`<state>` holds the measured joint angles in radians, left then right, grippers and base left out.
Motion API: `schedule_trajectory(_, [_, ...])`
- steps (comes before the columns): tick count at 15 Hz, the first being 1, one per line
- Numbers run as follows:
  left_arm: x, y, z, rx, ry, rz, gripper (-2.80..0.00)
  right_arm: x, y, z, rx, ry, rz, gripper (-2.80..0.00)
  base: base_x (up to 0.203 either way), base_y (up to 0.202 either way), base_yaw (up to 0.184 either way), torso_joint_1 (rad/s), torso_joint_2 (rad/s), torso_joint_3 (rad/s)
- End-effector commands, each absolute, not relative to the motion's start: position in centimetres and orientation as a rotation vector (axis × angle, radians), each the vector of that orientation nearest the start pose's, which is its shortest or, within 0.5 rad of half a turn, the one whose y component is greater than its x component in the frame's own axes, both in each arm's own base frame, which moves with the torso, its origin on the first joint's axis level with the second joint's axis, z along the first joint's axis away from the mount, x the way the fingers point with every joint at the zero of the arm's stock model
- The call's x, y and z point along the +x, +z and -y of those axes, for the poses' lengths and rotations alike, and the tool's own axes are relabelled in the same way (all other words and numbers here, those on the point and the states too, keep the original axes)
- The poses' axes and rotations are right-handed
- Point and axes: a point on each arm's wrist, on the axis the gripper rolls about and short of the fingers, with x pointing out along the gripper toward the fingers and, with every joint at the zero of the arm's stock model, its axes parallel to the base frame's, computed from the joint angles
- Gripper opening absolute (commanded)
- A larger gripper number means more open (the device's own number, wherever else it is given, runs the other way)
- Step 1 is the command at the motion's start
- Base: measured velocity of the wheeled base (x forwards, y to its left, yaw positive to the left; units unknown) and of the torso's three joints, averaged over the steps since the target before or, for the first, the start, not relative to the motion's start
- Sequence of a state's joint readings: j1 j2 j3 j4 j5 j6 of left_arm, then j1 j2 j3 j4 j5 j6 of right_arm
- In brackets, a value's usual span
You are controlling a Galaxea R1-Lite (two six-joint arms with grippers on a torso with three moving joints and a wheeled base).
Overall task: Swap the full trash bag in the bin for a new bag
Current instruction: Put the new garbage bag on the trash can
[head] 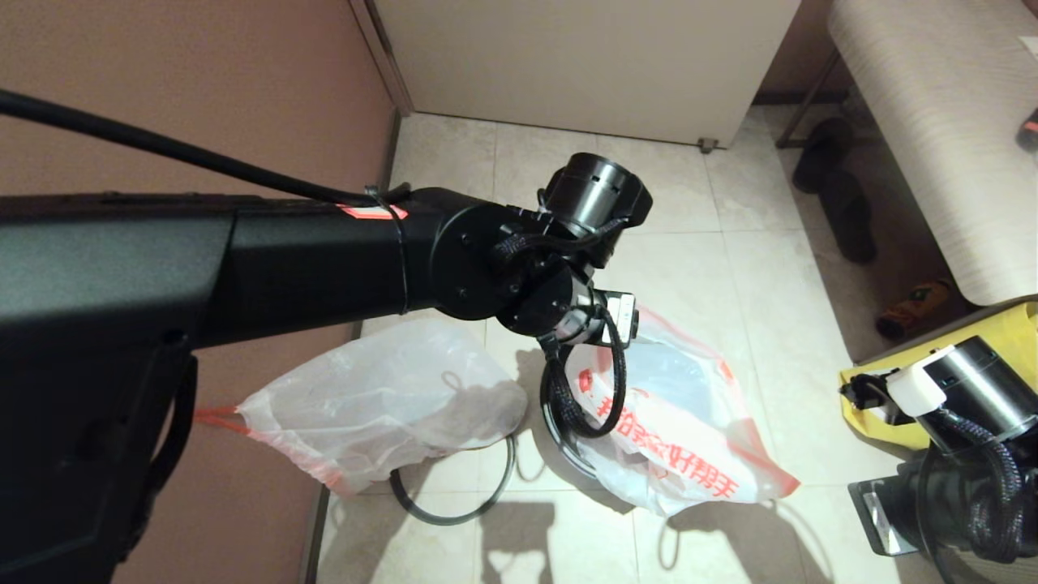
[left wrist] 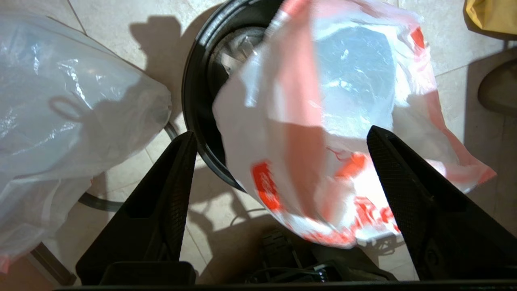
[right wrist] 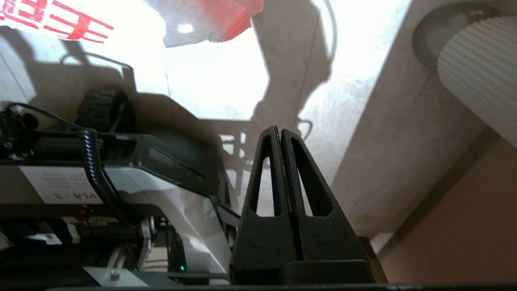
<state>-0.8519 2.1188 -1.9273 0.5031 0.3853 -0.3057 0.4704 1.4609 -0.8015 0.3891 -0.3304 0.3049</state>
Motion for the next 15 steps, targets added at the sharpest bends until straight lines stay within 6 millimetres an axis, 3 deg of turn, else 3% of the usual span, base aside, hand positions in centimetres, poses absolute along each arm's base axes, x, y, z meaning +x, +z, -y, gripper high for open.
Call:
schedule_trajectory(1, [26.9,24.6,30.4,0.092,-0.357,-0.616,0.00,18.3,16.0,-8.4,-0.125,-0.024,-0.963,-2.80,0.000,0.000,0.000,0.000,0.00,0.000])
schedule_trajectory(4, [26.1,24.0,30.0,0.111,-0.357,-0.646,0.00,18.3,15.6,-8.4,-0.126,-0.027,-0.963,-2.80,0.000,0.000,0.000,0.000,0.00,0.000])
schedule_trajectory(6, [26.2,21.6,30.4,0.160,-0.344,-0.705,0.00,18.3,15.5,-8.4,-0.128,-0.026,-0.966,-2.80,0.000,0.000,0.000,0.000,0.00,0.000])
schedule_trajectory(9, [27.5,18.7,31.3,0.170,-0.315,-0.745,0.00,18.6,15.4,-8.6,-0.122,-0.021,-0.953,-2.80,0.000,0.000,0.000,0.000,0.00,0.000])
schedule_trajectory(12, [29.6,17.3,31.2,0.135,-0.286,-0.724,0.00,18.6,15.4,-8.6,-0.122,-0.021,-0.953,-2.80,0.000,0.000,0.000,0.000,0.00,0.000])
schedule_trajectory(13, [30.2,17.2,30.8,0.128,-0.272,-0.724,-2.80,18.6,15.4,-8.6,-0.124,-0.019,-0.952,-2.80,0.000,0.000,0.000,0.000,0.00,0.000])
schedule_trajectory(15, [30.9,17.0,30.0,0.120,-0.246,-0.733,-2.80,18.7,15.5,-8.7,-0.131,-0.010,-0.942,-2.80,0.000,0.000,0.000,0.000,0.00,0.000])
